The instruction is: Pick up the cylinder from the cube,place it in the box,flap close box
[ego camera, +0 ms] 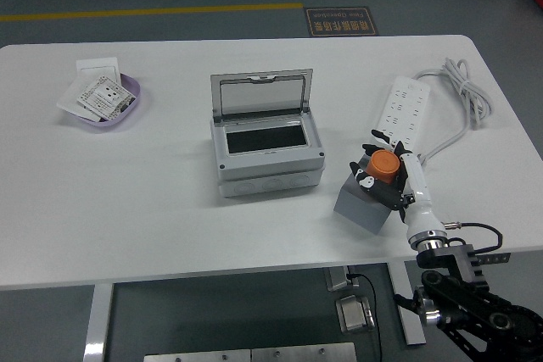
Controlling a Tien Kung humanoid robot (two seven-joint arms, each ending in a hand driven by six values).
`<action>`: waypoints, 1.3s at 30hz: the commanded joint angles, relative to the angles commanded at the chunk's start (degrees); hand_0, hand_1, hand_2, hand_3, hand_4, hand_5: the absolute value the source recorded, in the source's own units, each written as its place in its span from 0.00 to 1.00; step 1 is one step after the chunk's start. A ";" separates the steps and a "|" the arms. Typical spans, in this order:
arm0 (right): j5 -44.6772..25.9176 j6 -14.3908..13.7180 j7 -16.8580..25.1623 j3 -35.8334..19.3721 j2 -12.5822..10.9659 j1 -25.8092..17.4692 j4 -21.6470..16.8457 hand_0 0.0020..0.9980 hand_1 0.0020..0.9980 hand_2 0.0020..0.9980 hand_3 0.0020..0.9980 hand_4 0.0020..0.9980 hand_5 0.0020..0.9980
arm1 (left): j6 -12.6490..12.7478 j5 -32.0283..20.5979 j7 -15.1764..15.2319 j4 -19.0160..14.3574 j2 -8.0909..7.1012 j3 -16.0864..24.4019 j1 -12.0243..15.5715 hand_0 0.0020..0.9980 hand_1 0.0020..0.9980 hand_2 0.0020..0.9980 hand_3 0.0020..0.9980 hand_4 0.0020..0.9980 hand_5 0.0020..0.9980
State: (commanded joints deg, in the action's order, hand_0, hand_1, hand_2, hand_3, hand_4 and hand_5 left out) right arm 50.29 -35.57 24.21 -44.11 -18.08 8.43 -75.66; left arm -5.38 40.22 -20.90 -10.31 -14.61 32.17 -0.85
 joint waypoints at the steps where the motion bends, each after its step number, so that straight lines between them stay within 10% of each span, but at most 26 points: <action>1: -0.02 -0.03 -0.03 0.02 0.01 0.01 -0.01 0.79 0.70 0.66 0.74 0.31 0.00 | 0.02 -0.09 0.04 0.00 0.01 -0.08 0.00 0.66 0.68 0.57 0.55 0.47 0.03; 2: -0.03 -0.07 -0.07 0.03 0.02 0.02 -0.03 0.81 0.68 0.64 0.65 0.06 0.00 | 0.04 -0.18 0.09 0.00 0.01 -0.16 -0.01 0.66 0.68 0.57 0.55 0.47 0.03; 8: 0.32 -0.42 -0.60 -0.04 0.11 0.17 -0.23 0.80 0.67 0.64 0.62 0.00 0.01 | 0.28 -0.99 0.61 0.00 0.07 -0.83 -0.04 0.66 0.68 0.57 0.55 0.47 0.03; 39: 10.91 -1.41 -6.19 -0.43 -0.90 2.57 -5.24 0.77 0.68 0.64 0.58 0.02 0.00 | 0.79 -2.51 1.66 0.00 0.18 -2.66 -0.11 0.66 0.68 0.57 0.56 0.49 0.04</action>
State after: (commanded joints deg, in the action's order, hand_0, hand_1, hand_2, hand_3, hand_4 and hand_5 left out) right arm 61.20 -36.98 18.02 -44.54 -18.99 11.00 -80.90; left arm -4.59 37.71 -19.24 -10.31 -14.43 29.51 -0.96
